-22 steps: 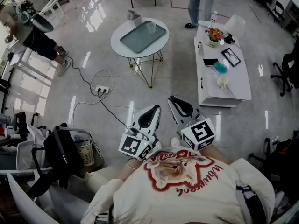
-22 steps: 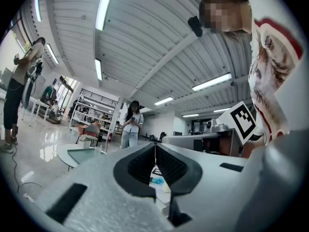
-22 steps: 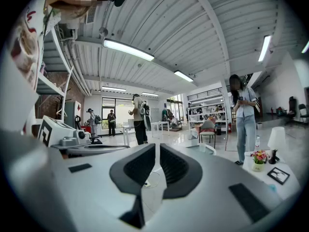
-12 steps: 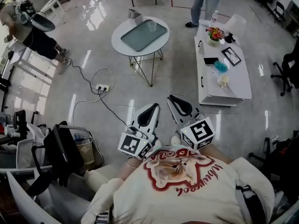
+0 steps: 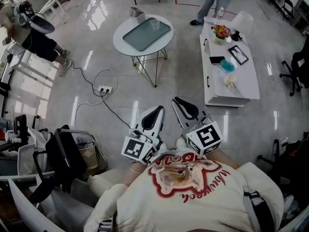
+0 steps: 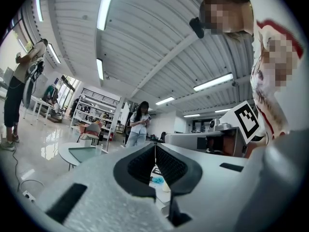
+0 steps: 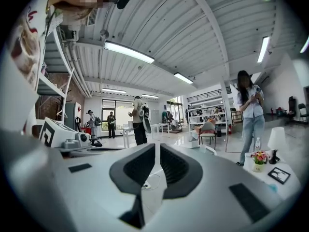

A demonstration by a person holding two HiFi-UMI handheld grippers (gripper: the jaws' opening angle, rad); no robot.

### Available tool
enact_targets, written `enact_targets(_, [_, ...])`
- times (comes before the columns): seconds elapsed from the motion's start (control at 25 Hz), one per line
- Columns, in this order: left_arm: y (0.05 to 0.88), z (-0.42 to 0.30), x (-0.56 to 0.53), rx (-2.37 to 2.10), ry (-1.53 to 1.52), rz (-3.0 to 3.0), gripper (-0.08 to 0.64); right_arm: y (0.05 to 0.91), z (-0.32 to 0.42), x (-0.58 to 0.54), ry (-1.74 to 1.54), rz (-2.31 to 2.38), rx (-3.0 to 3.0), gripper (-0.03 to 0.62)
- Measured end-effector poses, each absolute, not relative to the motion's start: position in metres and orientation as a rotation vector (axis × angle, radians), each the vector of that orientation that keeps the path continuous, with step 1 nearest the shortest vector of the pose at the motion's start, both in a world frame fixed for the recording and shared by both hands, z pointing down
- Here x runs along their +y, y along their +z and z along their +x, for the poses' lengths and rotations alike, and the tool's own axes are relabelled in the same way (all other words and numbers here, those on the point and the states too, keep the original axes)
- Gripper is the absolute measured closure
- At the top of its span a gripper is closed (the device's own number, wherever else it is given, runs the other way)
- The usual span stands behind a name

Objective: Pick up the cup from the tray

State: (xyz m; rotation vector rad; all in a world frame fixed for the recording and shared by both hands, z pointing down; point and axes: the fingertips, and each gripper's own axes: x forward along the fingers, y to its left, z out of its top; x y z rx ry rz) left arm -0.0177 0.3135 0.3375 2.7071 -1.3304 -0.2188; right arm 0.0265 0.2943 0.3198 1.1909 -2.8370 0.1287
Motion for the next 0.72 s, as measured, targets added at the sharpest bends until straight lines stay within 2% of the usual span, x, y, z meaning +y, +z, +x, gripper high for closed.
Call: enact_targets(0.72, [0.343,0.035,0.300,-1.413,-0.226,2.670,0.545,0.324,0.083,0.275,0.100,1.135,-2.870,0.541])
